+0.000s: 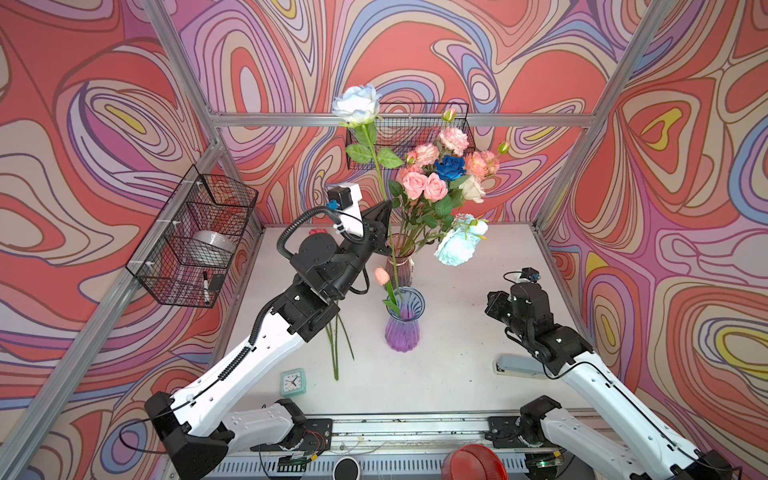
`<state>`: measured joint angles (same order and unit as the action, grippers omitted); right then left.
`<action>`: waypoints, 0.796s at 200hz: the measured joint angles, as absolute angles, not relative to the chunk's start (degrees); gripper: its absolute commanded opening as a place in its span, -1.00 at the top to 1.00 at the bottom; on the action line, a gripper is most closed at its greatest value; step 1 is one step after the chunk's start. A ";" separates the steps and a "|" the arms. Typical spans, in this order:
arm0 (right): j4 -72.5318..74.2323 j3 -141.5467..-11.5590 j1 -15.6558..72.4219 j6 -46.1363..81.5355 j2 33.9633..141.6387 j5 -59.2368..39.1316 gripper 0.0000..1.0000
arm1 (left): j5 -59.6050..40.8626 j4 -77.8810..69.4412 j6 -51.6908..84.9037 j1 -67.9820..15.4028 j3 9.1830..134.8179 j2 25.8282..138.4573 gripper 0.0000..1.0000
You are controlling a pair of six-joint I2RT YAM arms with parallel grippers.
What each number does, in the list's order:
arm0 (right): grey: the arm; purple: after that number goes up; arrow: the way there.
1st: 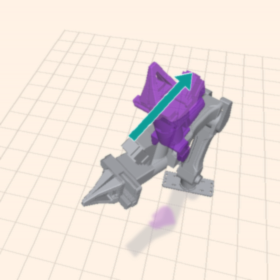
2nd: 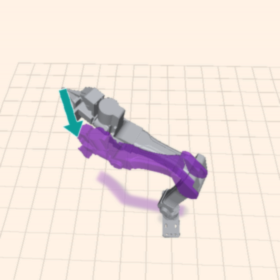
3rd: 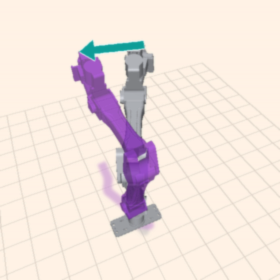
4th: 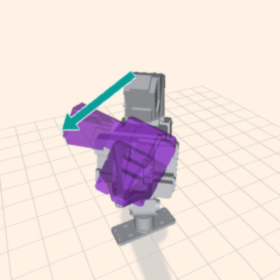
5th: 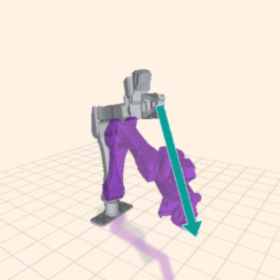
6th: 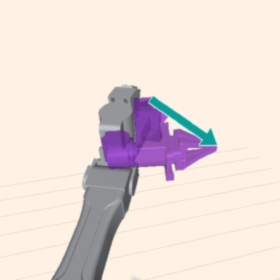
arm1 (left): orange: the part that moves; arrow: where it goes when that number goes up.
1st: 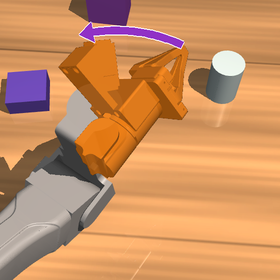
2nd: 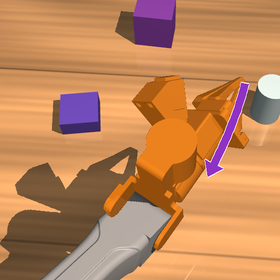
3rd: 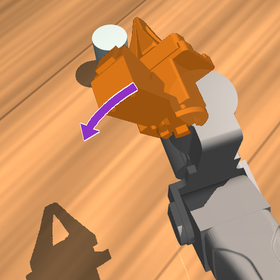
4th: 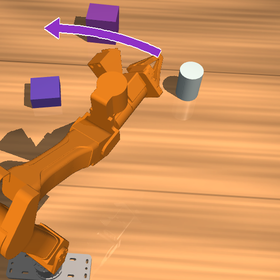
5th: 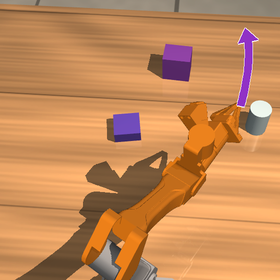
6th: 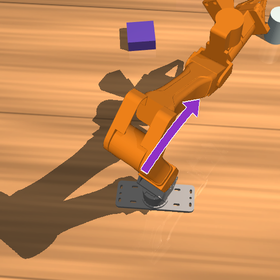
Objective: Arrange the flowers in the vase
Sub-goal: 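Lift the white rose and carry it toward the purple-blue vase, then open the left gripper over the pink vase and return to the flower pile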
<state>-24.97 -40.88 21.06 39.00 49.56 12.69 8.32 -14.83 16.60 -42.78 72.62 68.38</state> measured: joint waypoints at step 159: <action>-24.95 -40.82 21.06 39.35 49.08 12.64 0.54 | 10.11 -15.66 16.75 -52.18 61.65 58.17 -0.18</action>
<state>-24.95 -40.82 21.06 39.35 49.08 12.64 10.11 -15.66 16.75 -52.18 61.65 58.17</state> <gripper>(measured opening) 0.221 0.581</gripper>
